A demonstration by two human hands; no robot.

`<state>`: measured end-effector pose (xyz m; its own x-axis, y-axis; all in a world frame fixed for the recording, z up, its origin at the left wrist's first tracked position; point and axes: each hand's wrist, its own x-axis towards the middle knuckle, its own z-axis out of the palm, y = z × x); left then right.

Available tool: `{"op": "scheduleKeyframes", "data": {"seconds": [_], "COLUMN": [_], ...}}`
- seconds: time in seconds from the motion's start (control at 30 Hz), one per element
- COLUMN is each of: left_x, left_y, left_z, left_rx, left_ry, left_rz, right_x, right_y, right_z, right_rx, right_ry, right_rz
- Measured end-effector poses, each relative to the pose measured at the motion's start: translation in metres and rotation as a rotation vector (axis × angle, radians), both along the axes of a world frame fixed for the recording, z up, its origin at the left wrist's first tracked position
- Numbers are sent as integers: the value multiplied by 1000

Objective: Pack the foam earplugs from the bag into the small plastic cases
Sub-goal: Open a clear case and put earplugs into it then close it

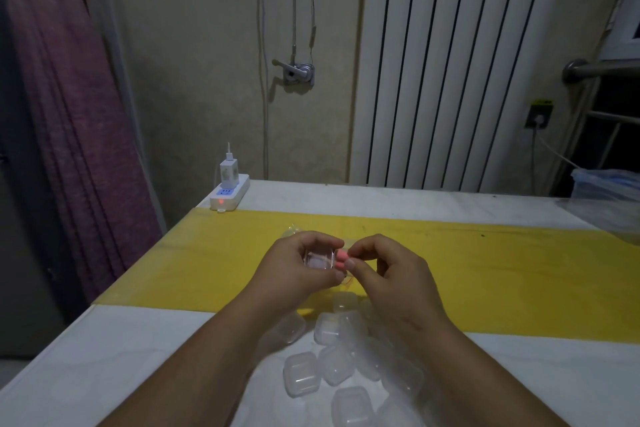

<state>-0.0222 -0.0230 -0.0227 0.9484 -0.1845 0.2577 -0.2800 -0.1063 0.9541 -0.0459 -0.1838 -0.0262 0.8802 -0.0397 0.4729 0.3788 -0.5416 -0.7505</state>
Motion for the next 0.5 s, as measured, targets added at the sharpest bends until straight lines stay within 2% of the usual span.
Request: {"op": "scheduleKeyframes", "data": {"seconds": [0.33, 0.5], "left_x": [1, 2], "left_y": [0, 1], "left_z": [-1, -1], "left_rx": [-31, -103], "left_ry": [-12, 23], "left_rz": [9, -22], "right_x": [4, 5], "right_y": [1, 0], "right_z": [-2, -2], "right_rx": [-109, -7], "right_ry": [-88, -17], "right_rz": [-103, -93]}}
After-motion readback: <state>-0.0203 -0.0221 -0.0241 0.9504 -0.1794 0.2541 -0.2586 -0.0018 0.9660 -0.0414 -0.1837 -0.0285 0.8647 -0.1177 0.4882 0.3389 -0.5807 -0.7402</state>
